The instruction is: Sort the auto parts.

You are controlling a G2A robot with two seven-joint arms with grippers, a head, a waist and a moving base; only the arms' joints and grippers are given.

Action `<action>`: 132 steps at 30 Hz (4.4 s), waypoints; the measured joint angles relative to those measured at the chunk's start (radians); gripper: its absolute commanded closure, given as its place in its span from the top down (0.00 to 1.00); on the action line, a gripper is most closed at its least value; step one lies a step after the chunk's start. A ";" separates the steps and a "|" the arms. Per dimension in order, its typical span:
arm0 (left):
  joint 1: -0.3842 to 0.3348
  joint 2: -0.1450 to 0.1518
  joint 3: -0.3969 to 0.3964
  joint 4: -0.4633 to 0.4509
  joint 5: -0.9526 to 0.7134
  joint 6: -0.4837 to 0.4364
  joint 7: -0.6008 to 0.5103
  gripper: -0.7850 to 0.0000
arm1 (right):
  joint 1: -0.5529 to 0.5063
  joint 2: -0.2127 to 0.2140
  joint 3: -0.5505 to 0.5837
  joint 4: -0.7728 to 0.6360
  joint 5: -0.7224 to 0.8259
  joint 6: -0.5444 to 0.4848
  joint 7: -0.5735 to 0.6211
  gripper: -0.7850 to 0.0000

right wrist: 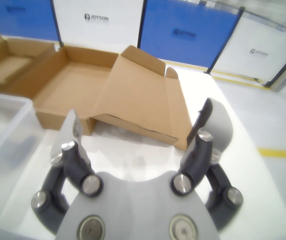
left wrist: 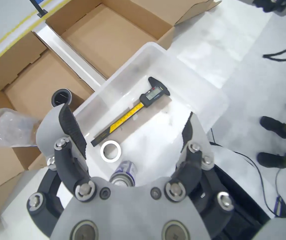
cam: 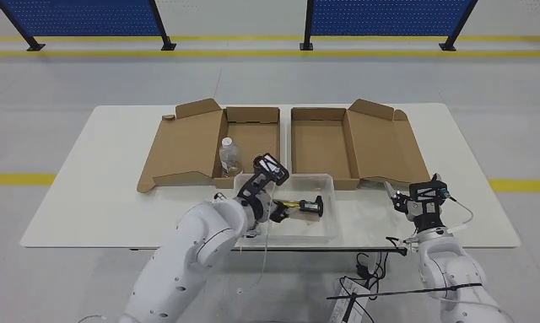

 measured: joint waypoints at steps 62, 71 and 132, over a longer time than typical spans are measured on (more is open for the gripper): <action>0.086 0.076 -0.091 0.030 -0.015 -0.013 -0.202 0.53 | 0.000 0.000 0.000 0.000 0.000 0.000 0.000 1.00; 0.073 0.080 -0.080 0.031 -0.026 -0.004 -0.226 0.55 | 0.000 0.000 0.000 0.000 0.000 0.000 0.000 1.00; 0.004 0.098 -0.018 0.096 -0.064 0.041 -0.260 0.00 | 0.000 0.000 0.000 0.000 0.000 0.000 0.000 1.00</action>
